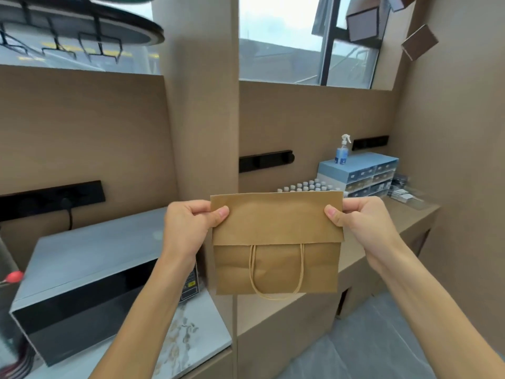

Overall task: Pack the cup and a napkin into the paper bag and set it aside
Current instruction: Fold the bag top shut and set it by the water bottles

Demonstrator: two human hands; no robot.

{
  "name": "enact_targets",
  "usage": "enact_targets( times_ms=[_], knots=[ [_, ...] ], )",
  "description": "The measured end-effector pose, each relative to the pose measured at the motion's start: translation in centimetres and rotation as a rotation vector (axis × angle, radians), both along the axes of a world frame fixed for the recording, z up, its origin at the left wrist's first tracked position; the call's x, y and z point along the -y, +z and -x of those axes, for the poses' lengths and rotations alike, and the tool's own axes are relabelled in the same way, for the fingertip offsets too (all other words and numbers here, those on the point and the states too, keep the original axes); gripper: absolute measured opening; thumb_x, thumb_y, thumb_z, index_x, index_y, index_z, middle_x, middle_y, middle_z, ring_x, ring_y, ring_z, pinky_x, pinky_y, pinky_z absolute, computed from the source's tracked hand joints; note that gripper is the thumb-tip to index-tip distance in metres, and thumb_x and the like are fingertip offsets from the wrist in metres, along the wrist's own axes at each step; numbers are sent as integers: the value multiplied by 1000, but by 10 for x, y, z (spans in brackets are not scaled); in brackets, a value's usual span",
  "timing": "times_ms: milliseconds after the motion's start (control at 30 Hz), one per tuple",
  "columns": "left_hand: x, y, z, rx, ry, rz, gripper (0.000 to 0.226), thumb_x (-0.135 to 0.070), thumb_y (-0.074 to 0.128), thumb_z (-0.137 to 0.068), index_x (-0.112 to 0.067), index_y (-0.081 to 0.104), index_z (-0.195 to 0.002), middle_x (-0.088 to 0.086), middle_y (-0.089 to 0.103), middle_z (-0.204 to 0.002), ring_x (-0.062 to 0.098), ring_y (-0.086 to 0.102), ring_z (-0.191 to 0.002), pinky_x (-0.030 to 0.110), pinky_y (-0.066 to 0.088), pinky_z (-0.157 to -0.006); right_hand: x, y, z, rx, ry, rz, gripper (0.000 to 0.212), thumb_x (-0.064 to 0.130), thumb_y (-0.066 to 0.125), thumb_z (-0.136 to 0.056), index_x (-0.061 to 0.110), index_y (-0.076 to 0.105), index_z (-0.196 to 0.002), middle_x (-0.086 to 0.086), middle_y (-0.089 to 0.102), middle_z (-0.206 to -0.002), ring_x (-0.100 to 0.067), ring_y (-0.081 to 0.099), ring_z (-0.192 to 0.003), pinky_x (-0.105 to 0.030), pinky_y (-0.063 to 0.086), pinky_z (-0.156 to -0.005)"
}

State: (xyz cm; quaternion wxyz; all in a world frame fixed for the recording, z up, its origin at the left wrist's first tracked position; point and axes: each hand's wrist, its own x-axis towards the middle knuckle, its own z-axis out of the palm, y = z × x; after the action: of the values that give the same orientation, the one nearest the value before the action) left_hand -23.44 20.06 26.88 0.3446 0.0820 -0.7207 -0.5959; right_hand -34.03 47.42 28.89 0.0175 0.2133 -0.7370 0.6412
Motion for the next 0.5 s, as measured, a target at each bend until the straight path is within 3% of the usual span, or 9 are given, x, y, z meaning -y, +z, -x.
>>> enact_targets(
  times_ms=[100,200,300,367,500],
  knots=[
    [-26,3,19,16,1,-6,14,-14,82,-79,-15,79,-65,-2,77,-66,7,69,-64,17,53,-66,-25,0,20,10,-24,16,16,9,68,-94,14,82,-89,1,83,-85,-9,77,-79,-11,54,-62],
    [-45,8,43,42,-19,21,16,-17,82,-79,-10,77,-66,6,77,-69,9,69,-67,24,52,-72,-45,-2,44,20,-47,29,14,11,68,-94,12,82,-91,1,83,-85,-9,77,-80,-20,53,-69],
    [-61,9,70,49,-23,31,21,-18,83,-79,-15,75,-59,-2,75,-65,8,67,-67,25,50,-73,-60,-3,71,16,-55,31,15,11,68,-95,12,83,-90,1,83,-87,-11,77,-84,-24,53,-73],
    [-71,7,91,38,3,49,22,-19,83,-79,-19,75,-58,-2,76,-66,7,67,-67,23,50,-71,-68,-5,92,10,-64,32,17,11,68,-95,13,83,-87,1,83,-86,-11,77,-82,-23,53,-72],
    [-88,1,139,12,57,48,20,-20,83,-79,-24,77,-60,-8,78,-68,-1,69,-64,6,46,-59,-81,-4,139,13,-66,7,17,12,67,-96,13,82,-89,0,83,-88,-17,77,-89,-30,56,-78]
  ],
)
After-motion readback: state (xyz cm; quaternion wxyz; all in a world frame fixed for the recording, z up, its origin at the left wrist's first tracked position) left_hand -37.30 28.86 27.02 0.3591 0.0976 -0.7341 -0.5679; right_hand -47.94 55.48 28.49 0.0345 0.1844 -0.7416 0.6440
